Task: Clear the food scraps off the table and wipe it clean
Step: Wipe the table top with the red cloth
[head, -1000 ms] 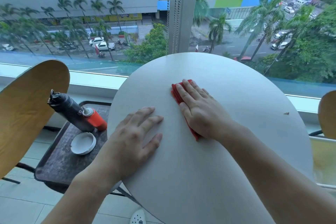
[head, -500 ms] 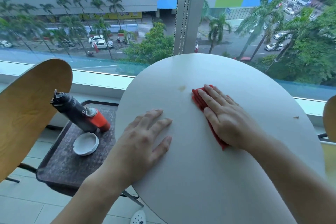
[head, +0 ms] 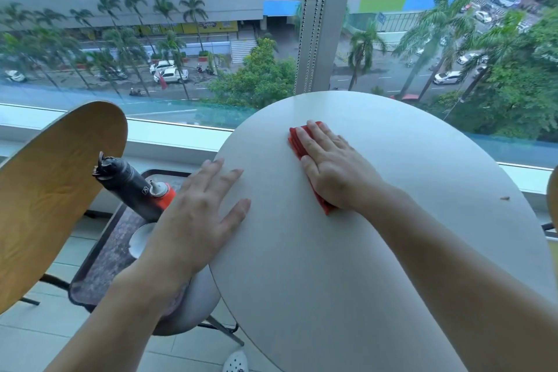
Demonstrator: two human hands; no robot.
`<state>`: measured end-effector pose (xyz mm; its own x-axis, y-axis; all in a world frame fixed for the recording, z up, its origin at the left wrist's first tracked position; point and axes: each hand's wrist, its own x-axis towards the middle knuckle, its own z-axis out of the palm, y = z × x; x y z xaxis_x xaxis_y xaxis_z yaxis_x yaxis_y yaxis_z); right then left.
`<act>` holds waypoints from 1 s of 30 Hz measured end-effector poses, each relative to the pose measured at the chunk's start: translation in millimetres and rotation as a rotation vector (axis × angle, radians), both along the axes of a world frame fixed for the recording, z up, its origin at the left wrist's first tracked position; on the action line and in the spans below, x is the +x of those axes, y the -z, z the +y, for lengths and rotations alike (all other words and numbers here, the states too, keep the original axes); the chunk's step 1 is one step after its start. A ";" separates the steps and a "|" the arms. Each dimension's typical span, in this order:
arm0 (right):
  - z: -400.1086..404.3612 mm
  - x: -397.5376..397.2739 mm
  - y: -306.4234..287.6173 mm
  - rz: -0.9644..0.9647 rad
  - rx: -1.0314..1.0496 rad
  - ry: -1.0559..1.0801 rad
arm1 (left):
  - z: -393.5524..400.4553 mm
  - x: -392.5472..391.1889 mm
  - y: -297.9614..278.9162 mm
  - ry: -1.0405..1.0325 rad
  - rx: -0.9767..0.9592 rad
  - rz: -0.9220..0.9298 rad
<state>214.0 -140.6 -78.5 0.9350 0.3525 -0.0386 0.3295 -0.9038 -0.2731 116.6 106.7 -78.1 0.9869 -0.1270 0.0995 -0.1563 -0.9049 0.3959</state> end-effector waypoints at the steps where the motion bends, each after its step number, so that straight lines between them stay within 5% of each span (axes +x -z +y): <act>1: 4.8 -3.9 -0.2 -0.005 0.004 -0.018 | 0.0 0.3 0.9 0.004 -0.005 0.004; 17: -28.5 -30.3 -1.7 -0.005 -0.011 0.023 | 0.6 0.6 10.2 -0.012 -0.040 0.011; 30: 33.1 -19.1 2.4 -0.029 0.003 -0.013 | 0.8 -0.2 11.8 -0.025 -0.048 -0.006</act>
<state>194.9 -107.5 -80.9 0.9310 0.3649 -0.0099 0.3493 -0.8984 -0.2661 116.4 107.5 -89.9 0.9892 -0.0968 0.1105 -0.1359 -0.8885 0.4382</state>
